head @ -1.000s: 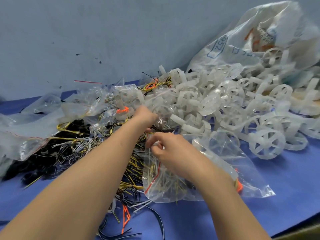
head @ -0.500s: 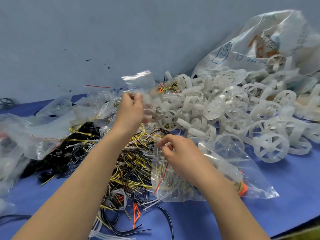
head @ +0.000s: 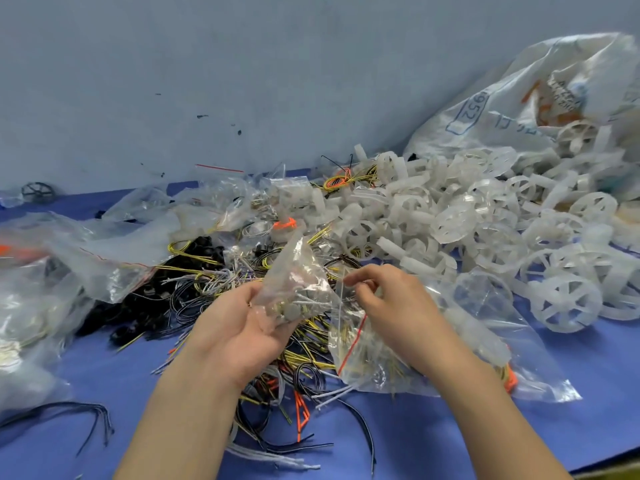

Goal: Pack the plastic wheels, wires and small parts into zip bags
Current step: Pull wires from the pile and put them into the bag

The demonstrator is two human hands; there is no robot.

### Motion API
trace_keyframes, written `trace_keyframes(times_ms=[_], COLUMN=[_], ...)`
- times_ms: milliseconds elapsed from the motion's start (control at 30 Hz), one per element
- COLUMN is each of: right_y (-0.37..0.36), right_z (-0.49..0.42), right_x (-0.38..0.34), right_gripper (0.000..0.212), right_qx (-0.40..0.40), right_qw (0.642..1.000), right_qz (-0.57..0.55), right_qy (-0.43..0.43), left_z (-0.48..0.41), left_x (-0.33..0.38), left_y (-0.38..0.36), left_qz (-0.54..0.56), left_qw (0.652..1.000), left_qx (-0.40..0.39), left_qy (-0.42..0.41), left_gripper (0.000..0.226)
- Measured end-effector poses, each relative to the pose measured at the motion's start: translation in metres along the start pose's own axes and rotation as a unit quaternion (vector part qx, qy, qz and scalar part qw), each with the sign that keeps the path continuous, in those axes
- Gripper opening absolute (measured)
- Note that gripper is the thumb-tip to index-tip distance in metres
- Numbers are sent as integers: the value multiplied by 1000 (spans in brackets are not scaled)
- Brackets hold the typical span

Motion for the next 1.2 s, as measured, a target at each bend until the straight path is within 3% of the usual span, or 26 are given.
trace_keyframes(times_ms=[100,300,533,733,967,1200], right_y=[0,-3,-2,3,5,10], right_z=[1,2,5,13,20,28], right_x=[0,-1,-2,-12,-26,-47], right_gripper=[24,25,25,25,24,20], right_qx=[2,2,2,52,63,108], right_qw=[1000,1000,1000,998,997,993], right_qz=[-3,0,3,38,52,53], right_qy=[0,-4,-7,-6,-1,23], left_z=[5,18,12,-1,-17,-22], left_x=[6,38,28,7,-14,-43], left_y=[-3,-19,-20,-6,6,-4], left_qz=[81,152,74,-9,-159,-200], left_qw=[996,978,988,997,982,976], left_qx=[-22,-92,-47,1,51,52], left_qy=[2,-110,-127,-76,-87,-71], left_gripper=[41,42,43,35,25,20])
Point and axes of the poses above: each hand's wrist, its own z-axis away from the middle knuckle, its own y-axis out of the back of the hand, x = y × z, the point moved 8 cm from there along -z, towards the middle knuckle, and after that the axes turned 3 degrees about x, right-handed, at the moved point
